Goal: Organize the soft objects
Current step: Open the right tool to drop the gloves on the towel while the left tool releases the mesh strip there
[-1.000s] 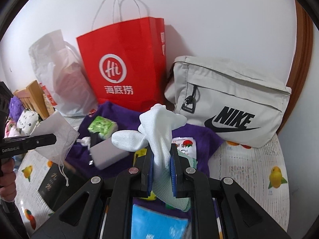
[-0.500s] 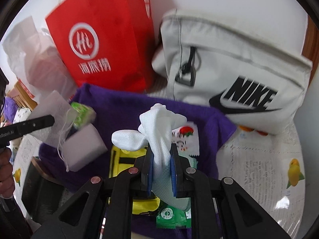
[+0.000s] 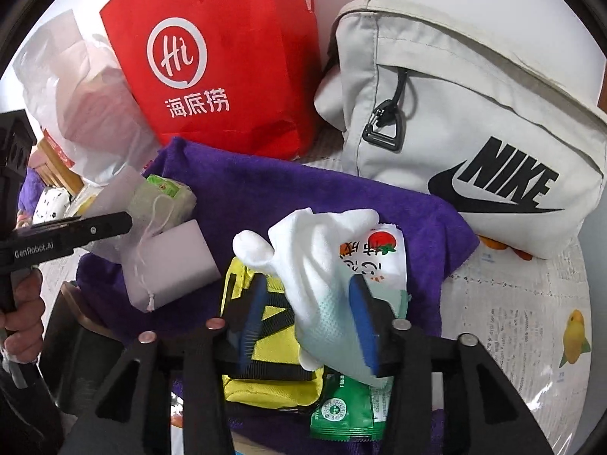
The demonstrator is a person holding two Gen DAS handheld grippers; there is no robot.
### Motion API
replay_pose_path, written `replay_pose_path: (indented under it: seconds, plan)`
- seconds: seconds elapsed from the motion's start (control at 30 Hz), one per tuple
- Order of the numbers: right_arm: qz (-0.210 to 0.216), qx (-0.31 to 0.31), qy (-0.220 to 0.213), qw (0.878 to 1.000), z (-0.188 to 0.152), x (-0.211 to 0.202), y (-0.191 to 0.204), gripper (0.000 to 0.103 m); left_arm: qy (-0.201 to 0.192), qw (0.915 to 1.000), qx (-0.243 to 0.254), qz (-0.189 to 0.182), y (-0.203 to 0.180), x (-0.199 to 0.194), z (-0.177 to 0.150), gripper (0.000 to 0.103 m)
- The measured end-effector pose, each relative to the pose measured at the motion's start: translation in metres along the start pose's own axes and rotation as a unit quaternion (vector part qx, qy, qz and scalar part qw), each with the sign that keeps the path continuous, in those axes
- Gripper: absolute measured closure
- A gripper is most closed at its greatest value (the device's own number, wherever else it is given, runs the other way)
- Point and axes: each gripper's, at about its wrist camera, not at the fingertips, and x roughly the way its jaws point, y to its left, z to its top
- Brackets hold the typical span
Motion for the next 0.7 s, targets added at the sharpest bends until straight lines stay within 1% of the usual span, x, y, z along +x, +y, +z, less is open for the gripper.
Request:
replay_pose_path:
  seconds: [0.03, 0.07, 0.13, 0.2, 0.23, 0.27, 0.4, 0.6, 0.7]
  plan:
    - [-0.002, -0.002, 0.000, 1.000, 0.000, 0.000, 0.001, 0.052, 0.001, 1.0000, 0.001, -0.003, 0.000, 0.001, 0.000, 0.061]
    - [-0.001, -0.003, 0.001, 1.000, 0.001, 0.003, 0.002, 0.050, 0.005, 1.0000, 0.003, -0.003, 0.000, 0.002, 0.000, 0.053]
    - [0.002, -0.004, 0.002, 1.000, 0.001, 0.003, 0.003, 0.047, 0.005, 0.9999, 0.007, 0.006, -0.001, 0.002, 0.000, 0.047]
    - [0.000, -0.005, -0.001, 1.000, 0.004, 0.005, 0.006, 0.047, -0.001, 0.9998, 0.014, 0.014, -0.001, -0.002, 0.001, 0.042]
    - [-0.002, -0.005, -0.004, 1.000, 0.005, 0.003, 0.006, 0.047, -0.005, 0.9996, 0.019, 0.020, -0.002, -0.005, 0.001, 0.033]
    - [-0.001, -0.005, -0.006, 1.000, 0.005, 0.002, 0.005, 0.047, -0.009, 0.9994, 0.022, 0.024, -0.004, -0.007, 0.002, 0.029]
    - [0.006, 0.003, -0.017, 1.000, 0.008, -0.005, 0.003, 0.047, -0.013, 0.9987, 0.031, 0.039, -0.006, -0.012, 0.002, 0.029]
    - [0.009, 0.010, -0.027, 1.000, 0.008, -0.018, 0.003, 0.046, -0.006, 0.9984, 0.036, 0.044, -0.011, -0.018, -0.001, 0.029]
    - [0.008, 0.014, -0.030, 0.999, 0.006, -0.028, 0.006, 0.046, -0.009, 0.9982, 0.038, 0.046, -0.014, -0.030, -0.006, 0.029]
